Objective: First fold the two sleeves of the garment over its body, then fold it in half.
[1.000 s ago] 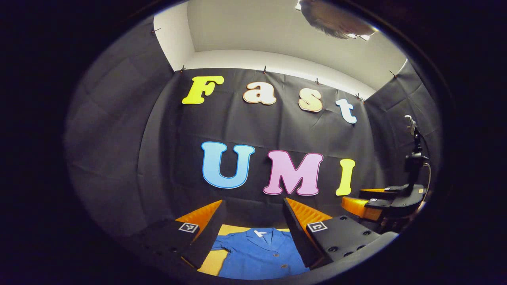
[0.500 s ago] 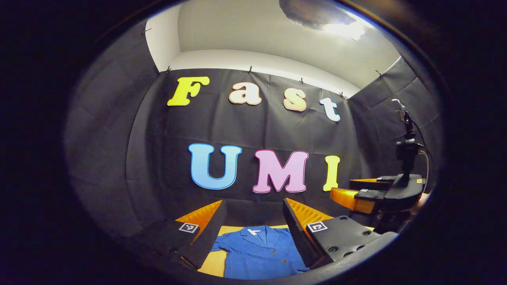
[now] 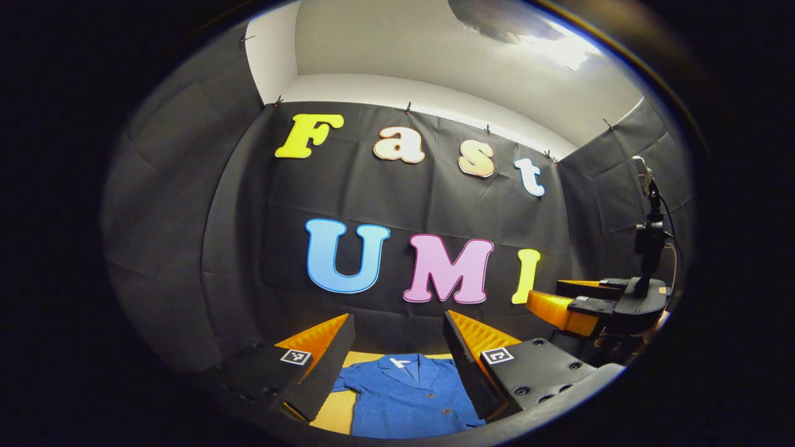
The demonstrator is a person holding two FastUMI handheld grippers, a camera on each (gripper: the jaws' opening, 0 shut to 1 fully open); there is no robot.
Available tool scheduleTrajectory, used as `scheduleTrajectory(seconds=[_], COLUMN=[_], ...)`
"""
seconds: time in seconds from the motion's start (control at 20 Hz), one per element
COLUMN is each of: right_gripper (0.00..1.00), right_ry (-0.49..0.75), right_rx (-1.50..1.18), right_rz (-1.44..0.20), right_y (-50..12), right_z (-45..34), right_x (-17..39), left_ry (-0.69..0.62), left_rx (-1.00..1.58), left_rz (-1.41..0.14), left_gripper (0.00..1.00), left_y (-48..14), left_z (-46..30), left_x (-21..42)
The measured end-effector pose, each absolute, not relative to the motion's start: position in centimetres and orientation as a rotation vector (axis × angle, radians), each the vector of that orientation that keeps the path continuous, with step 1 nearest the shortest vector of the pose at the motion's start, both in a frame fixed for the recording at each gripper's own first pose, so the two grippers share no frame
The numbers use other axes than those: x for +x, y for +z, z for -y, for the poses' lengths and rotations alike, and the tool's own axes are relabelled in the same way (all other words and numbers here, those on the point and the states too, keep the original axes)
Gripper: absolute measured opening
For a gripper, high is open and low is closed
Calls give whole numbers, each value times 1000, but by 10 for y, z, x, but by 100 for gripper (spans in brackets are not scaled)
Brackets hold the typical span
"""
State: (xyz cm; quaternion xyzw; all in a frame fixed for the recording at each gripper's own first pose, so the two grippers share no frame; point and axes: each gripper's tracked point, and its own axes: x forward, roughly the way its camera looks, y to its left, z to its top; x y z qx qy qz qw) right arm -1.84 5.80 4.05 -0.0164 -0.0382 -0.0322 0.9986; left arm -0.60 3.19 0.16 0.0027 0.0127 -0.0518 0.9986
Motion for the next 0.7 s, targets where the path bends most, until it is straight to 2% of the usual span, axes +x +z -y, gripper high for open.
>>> scheduleTrajectory(seconds=[0.35, 0.45, 0.5, 0.55, 0.7], right_gripper=[96, 99, 95, 95, 96], right_ry=[-115, -147, -164, -179, -242], right_rx=[-47, -61, -70, -84, -123], right_rz=[28, 12, 3, -16, -80], right_y=[20, 10, 5, -2, -29], right_z=[-37, -18, -7, 6, 58], right_x=[-1, 9, 14, 22, 42], left_ry=[-82, -84, -86, -84, -89], left_rx=[31, 34, 32, 25, -4], left_rz=[-58, -80, -88, -93, -106], left_gripper=[81, 82, 82, 84, 82], left_y=[-11, -17, -19, -21, -26], left_z=[-41, -39, -37, -35, -23], left_x=[13, 18, 21, 23, 30])
